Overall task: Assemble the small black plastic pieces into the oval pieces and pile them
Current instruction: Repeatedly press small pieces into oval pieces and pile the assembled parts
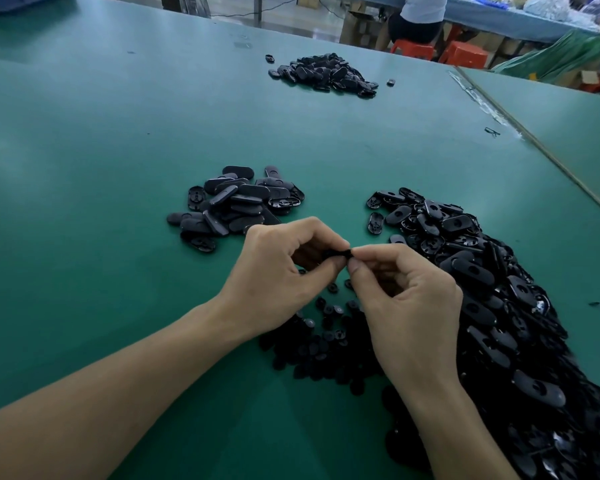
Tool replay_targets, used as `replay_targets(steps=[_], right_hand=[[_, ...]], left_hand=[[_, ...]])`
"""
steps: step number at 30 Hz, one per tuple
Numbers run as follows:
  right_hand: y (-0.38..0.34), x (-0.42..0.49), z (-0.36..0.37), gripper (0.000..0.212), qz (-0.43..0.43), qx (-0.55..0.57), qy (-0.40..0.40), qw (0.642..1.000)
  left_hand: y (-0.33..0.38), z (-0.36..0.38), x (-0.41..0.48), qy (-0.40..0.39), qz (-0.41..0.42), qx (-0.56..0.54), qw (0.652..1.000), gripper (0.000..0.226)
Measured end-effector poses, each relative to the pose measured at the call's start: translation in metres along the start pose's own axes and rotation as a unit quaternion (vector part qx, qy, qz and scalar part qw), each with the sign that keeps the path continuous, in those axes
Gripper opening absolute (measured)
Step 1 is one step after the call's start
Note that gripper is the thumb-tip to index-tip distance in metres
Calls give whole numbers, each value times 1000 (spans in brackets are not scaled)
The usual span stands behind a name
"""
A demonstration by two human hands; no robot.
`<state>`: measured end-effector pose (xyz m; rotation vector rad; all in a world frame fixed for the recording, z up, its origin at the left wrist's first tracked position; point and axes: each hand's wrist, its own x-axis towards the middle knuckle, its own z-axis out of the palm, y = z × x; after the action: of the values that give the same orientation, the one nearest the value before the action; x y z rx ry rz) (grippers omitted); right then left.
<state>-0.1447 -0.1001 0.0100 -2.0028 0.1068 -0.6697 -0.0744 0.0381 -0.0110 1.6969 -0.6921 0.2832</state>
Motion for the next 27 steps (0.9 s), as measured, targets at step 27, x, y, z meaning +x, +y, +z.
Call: replay_targets(steps=[27], right_hand=[[1, -2, 3, 20, 23, -6, -12, 1000]], left_hand=[[2, 0, 1, -2, -16, -22, 1000, 15]])
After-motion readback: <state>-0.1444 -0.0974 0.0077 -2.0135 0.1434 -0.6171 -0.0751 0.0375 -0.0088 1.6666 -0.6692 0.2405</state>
